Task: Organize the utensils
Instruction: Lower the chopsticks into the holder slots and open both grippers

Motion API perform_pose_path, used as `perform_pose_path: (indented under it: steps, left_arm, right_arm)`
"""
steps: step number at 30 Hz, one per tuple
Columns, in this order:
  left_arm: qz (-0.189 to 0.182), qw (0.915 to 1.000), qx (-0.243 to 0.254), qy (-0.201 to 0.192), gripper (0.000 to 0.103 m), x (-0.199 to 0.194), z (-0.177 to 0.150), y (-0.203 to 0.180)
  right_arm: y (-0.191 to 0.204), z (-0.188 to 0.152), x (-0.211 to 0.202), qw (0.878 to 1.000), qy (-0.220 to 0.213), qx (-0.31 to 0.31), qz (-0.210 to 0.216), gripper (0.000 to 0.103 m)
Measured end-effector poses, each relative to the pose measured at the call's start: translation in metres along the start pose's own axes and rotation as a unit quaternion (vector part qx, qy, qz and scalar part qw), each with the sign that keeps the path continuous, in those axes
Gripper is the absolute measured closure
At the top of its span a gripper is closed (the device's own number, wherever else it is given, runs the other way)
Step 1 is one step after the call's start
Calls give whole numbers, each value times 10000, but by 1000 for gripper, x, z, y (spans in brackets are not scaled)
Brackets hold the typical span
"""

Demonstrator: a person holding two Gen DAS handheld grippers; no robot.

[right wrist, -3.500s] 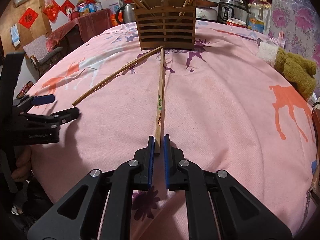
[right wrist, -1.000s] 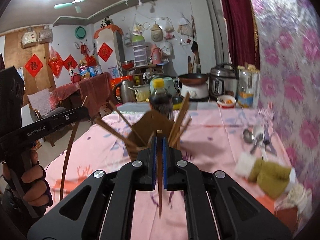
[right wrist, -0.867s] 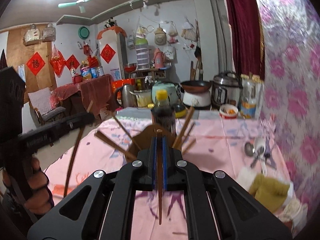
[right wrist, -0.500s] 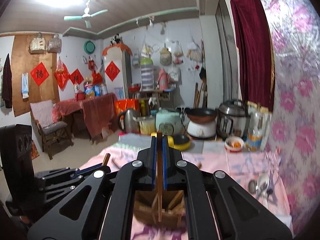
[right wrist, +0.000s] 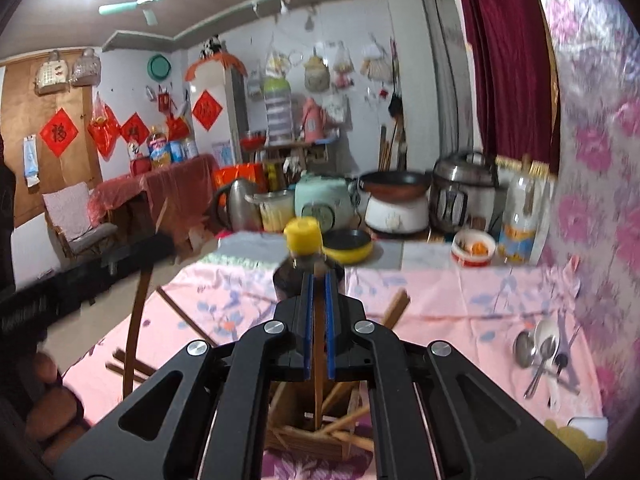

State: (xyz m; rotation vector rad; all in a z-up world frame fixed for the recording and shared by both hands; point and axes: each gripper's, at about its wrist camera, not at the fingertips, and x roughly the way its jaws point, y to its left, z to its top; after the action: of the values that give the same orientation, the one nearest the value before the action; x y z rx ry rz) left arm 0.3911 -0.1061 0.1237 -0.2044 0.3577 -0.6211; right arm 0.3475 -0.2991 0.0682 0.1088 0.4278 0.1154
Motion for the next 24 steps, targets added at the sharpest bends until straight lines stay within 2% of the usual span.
perform_pose_path:
  steps: [3,8,12,15,19,22,23,24]
  left_arm:
    - [-30,9998,-43,-217,97,9,16,1]
    - [-176,9994,-98,-285,97,29,27,7]
    - [-251,9995,-49,-176,97,45,23,9]
    - [-285,9995,-68,-131,97,55,19,9]
    - [-334,9993,-19,-160,97,59,14,5]
    - [-394,9991,-2,-168,97,63,12,5]
    - [-397,9991,2,-166,97,64,12,5]
    - [-374,9991,28,-182,97,64,11,5]
  right_arm:
    - [-9,-6,-6,9998,130,107,109,91]
    - [-14,-25,-34,9996,-83,-56,256,92]
    - [-17,-47,-53,9961,-54,-158,866,92]
    - [-22,-57,-48,9933,141,-79,1147,92]
    - [-19,-67,-29,9785,603,189,1965,92]
    - [-14,-73,-9,9682,856,321,2331,92]
    - [-13,-74,-1,9641,929,430,2450,95]
    - [-14,-74,8,9568,1017,598,2659,95]
